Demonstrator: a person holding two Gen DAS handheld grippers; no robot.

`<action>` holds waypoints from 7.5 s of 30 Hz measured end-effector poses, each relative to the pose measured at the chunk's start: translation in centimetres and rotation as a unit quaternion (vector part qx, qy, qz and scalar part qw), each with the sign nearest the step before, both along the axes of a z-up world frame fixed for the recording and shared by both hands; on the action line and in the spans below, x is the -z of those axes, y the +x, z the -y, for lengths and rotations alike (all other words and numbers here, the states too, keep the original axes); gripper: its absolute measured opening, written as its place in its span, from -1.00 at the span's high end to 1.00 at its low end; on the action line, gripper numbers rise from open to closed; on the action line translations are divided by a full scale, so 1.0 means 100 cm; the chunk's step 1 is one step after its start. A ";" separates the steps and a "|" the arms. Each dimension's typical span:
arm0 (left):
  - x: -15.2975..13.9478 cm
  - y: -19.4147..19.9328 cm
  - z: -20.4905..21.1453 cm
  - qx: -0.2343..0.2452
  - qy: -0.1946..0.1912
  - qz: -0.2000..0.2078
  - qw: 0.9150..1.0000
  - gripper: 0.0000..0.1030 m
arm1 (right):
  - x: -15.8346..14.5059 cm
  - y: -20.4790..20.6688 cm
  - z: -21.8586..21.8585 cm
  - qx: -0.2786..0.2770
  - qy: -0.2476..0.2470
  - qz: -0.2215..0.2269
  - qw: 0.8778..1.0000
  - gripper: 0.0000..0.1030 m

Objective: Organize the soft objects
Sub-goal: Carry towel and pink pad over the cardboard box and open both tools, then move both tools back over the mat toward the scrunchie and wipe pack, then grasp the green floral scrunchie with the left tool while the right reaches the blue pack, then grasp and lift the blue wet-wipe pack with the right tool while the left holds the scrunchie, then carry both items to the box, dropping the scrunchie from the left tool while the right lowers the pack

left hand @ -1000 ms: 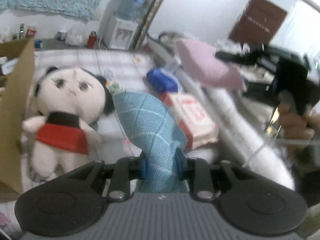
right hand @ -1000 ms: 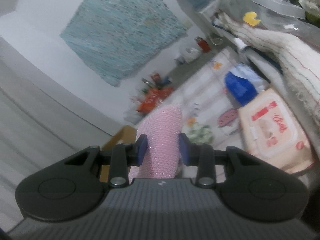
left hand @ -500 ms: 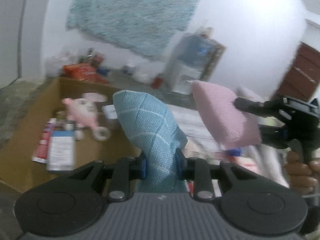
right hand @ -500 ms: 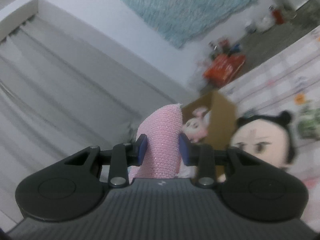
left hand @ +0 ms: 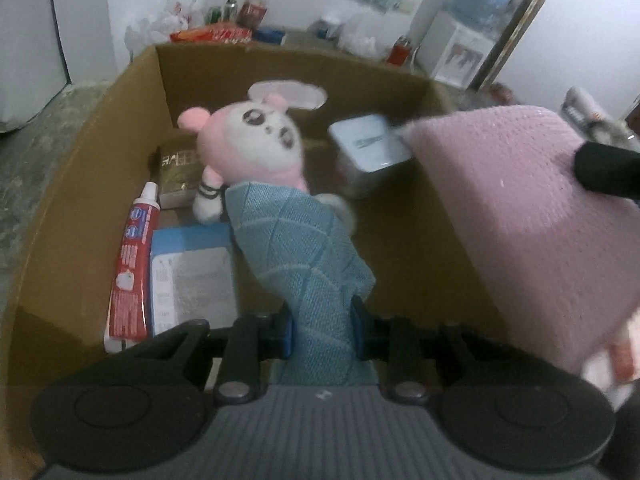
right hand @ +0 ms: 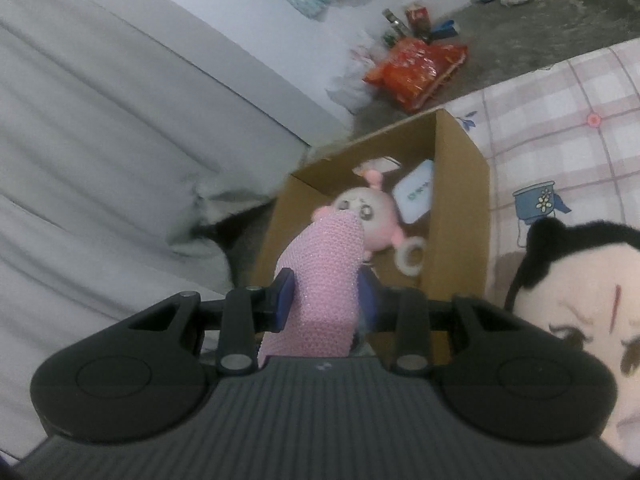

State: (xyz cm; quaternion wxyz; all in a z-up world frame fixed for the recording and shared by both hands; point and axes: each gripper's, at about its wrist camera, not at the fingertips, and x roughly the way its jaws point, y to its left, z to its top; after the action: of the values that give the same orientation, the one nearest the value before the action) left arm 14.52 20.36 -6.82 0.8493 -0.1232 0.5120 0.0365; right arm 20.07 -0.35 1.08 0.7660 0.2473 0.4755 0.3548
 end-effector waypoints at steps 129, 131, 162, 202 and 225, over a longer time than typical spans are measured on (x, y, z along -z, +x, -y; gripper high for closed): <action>-0.004 0.154 0.326 0.199 -0.010 0.012 0.980 0.59 | 0.057 0.064 0.353 0.130 -0.275 0.132 0.943 -0.71; -0.014 0.148 0.319 0.187 -0.026 0.033 0.981 0.59 | 0.071 0.088 0.343 0.114 -0.305 0.119 0.938 -0.72; -0.117 0.003 0.226 0.092 -0.125 0.194 0.969 0.59 | 0.064 0.078 0.328 0.104 -0.066 -0.035 0.992 -0.24; -0.106 -0.088 0.196 0.066 -0.117 0.178 0.975 0.57 | 0.083 -0.070 0.299 0.108 -0.144 -0.018 0.983 -0.85; -0.087 -0.117 -0.004 -0.146 -0.061 0.107 0.982 0.57 | 0.079 -0.073 0.303 0.162 -0.029 -0.046 0.985 0.30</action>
State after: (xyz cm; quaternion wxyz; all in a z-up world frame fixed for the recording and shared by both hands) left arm 2.77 20.78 1.88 0.8758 -0.2513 0.3957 0.1149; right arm 12.72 -30.61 -6.77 0.7977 0.3150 0.4736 0.2003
